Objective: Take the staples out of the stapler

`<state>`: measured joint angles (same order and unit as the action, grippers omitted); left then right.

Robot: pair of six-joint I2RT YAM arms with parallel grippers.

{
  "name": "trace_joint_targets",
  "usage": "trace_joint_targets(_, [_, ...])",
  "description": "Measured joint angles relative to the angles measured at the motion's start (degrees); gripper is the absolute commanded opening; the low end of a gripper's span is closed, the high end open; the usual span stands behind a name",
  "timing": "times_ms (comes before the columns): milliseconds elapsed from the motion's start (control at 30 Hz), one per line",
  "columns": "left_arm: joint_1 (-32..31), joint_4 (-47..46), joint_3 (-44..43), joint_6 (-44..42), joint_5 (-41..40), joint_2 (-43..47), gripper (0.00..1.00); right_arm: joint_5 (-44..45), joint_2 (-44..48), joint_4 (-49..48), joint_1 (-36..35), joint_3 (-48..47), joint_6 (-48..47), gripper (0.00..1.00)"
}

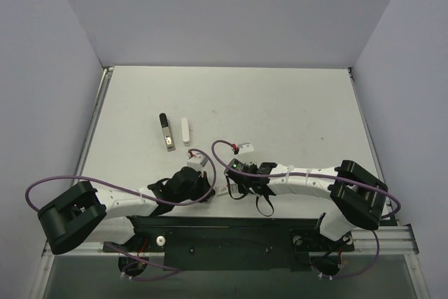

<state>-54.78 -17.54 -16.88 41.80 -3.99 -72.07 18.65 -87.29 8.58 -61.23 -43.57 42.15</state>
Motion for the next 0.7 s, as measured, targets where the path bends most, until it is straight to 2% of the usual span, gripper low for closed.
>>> trace_joint_targets(700, [-0.7, 0.0, 0.0, -0.1, 0.0, 0.0, 0.0, 0.1, -2.8, 1.6, 0.0, -3.3, -0.5, 0.0])
